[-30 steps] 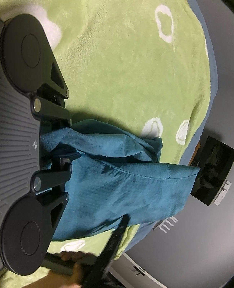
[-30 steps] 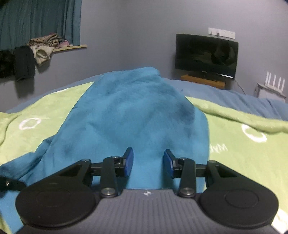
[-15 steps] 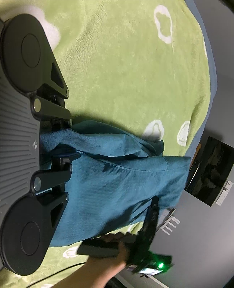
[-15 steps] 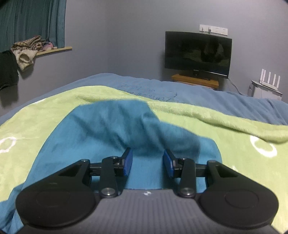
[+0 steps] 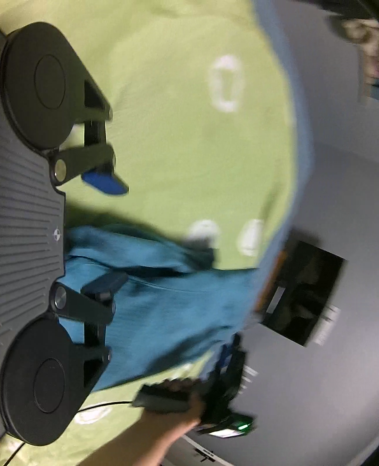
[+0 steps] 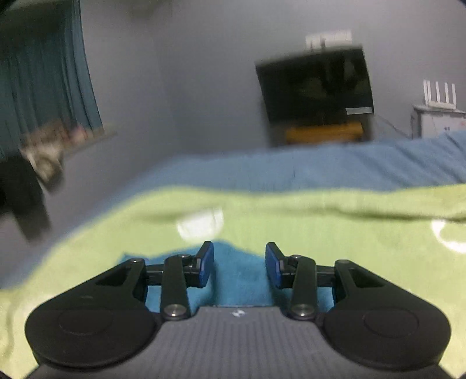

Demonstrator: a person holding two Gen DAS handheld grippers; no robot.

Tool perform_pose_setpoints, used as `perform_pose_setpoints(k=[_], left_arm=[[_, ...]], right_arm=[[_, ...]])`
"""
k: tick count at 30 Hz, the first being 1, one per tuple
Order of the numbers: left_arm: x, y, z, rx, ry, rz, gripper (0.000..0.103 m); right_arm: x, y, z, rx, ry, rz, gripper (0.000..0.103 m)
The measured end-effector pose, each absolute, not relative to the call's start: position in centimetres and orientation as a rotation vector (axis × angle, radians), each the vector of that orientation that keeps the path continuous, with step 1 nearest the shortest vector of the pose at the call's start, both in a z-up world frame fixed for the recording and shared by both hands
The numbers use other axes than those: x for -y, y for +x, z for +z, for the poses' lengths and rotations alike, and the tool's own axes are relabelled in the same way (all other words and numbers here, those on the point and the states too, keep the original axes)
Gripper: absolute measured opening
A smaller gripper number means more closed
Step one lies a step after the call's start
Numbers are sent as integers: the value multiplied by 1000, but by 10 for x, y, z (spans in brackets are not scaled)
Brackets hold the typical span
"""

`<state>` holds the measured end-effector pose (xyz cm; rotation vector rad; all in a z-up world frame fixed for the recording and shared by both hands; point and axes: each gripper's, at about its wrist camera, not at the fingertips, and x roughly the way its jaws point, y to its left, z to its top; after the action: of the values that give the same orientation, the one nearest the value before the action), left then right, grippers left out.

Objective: Fold large clothes

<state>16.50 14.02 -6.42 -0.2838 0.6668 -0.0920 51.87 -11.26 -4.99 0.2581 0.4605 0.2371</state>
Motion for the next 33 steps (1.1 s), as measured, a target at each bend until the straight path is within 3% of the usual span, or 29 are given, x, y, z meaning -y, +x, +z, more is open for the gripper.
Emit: perform_pose_setpoints(k=[6, 13, 21, 23, 24, 25, 31, 33], left_arm=[[-88, 173, -38, -596, -149, -259, 66], [-15, 205, -78, -707, 8, -361, 56], [-42, 212, -104, -780, -95, -273, 57], [-45, 210, -105, -781, -98, -278, 57], [-44, 210, -106, -779, -97, -278, 57], [-45, 210, -107, -777, -97, -278, 57], [-45, 219, -113, -778, -117, -280, 57], [-47, 222, -113, -785, -127, -281, 57]], right_arm=[[154, 476, -50, -431, 155, 246, 38], [127, 489, -94, -546, -3, 253, 38], [144, 546, -103, -576, 193, 129, 38], [167, 541, -99, -560, 318, 147, 52], [178, 535, -99, -560, 347, 142, 69], [190, 527, -101, -563, 362, 142, 75], [252, 512, -159, -753, 747, 302, 81], [252, 516, -176, -798, 860, 376, 92]])
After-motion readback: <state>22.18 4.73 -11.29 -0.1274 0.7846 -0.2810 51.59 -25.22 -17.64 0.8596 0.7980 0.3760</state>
